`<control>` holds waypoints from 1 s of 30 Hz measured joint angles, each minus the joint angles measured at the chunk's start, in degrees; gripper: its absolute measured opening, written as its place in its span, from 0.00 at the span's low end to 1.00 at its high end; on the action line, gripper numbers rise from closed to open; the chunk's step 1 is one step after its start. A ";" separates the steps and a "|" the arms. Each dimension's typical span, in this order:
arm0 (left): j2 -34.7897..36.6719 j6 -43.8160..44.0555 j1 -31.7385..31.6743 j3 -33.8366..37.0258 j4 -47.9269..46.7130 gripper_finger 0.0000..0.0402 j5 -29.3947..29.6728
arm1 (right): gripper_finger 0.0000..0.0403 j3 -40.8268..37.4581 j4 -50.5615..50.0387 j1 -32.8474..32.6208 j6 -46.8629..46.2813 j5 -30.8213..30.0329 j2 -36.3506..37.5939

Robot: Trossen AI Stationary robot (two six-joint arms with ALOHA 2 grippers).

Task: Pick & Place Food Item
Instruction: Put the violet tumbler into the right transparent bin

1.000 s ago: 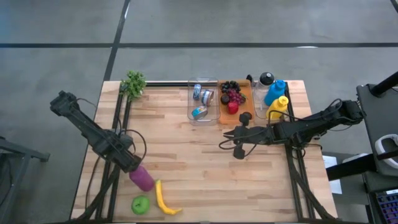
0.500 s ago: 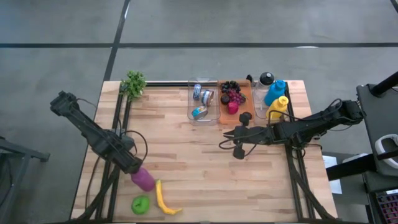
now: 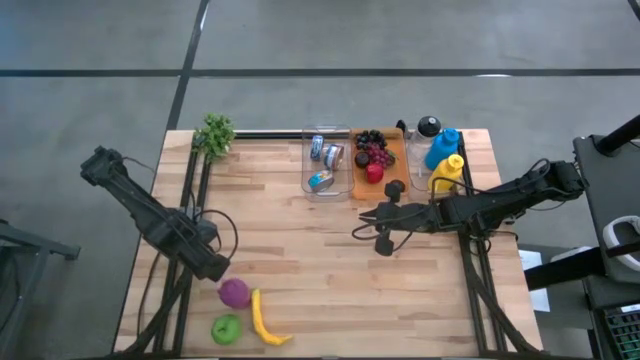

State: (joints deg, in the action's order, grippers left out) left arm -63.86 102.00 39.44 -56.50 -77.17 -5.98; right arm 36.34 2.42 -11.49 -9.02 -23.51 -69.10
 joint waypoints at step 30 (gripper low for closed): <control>-0.02 14.85 0.00 6.61 -1.24 0.30 -4.96 | 0.08 -0.02 -0.11 -0.38 -0.33 0.17 0.00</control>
State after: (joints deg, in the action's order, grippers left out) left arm -63.88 116.85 39.44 -49.89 -78.40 -10.94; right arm 36.32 2.31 -11.88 -9.34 -23.33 -69.10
